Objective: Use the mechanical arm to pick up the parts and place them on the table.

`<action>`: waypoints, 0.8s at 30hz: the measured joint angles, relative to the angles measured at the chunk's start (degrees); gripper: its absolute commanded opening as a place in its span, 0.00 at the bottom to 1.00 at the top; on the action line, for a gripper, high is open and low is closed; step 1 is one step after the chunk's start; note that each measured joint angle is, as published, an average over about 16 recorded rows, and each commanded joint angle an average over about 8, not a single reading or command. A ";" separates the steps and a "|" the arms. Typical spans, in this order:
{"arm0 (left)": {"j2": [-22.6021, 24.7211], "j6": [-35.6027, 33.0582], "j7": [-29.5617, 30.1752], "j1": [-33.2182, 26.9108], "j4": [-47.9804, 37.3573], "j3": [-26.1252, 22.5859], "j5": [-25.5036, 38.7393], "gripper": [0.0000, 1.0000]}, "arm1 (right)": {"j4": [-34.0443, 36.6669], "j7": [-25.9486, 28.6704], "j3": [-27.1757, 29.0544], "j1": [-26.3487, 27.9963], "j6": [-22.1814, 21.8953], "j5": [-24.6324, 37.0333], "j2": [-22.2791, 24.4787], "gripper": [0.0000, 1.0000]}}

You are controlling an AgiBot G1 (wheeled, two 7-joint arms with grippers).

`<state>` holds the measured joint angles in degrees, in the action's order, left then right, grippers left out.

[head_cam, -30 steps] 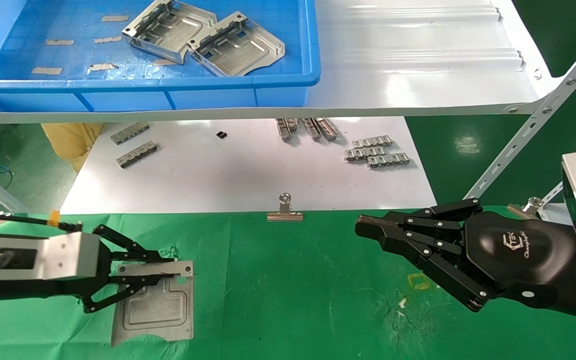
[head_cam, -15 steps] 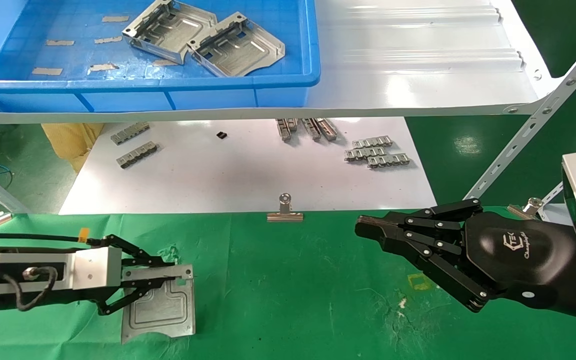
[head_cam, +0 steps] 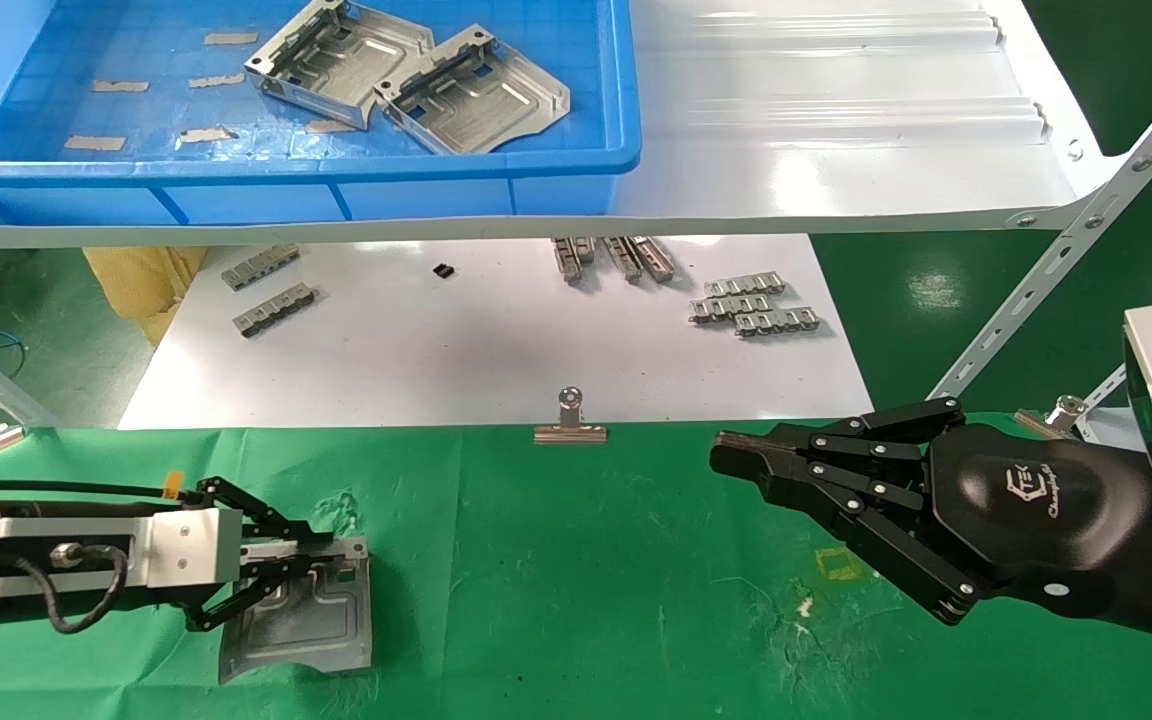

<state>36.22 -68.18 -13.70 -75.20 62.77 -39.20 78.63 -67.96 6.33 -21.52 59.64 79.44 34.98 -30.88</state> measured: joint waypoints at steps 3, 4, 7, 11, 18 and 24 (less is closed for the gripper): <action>0.02 0.39 -0.23 0.17 0.01 0.03 0.11 1.00 | 0.00 0.00 0.00 0.00 0.00 0.00 0.00 0.00; 0.02 0.50 -0.30 0.22 0.03 0.05 0.14 1.00 | 0.00 0.00 0.00 0.00 0.00 0.00 0.00 0.00; 0.00 0.80 -0.50 0.28 0.10 0.10 0.25 1.00 | 0.00 0.00 0.00 0.00 0.00 0.00 0.00 0.00; -0.04 1.06 -0.77 0.25 0.10 0.19 0.35 1.00 | 0.00 0.00 0.00 0.00 0.00 0.00 0.00 0.00; -0.07 1.24 -1.64 0.13 -0.25 0.35 0.38 1.00 | 0.00 0.00 0.00 0.00 0.00 0.00 0.00 0.00; 0.02 1.26 -2.87 0.16 -1.00 0.48 0.26 1.00 | 0.00 0.00 0.00 0.00 0.00 0.00 0.00 0.00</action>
<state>36.24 -66.92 -16.58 -75.04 61.77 -38.72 78.88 -67.96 6.33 -21.52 59.64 79.44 34.98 -30.88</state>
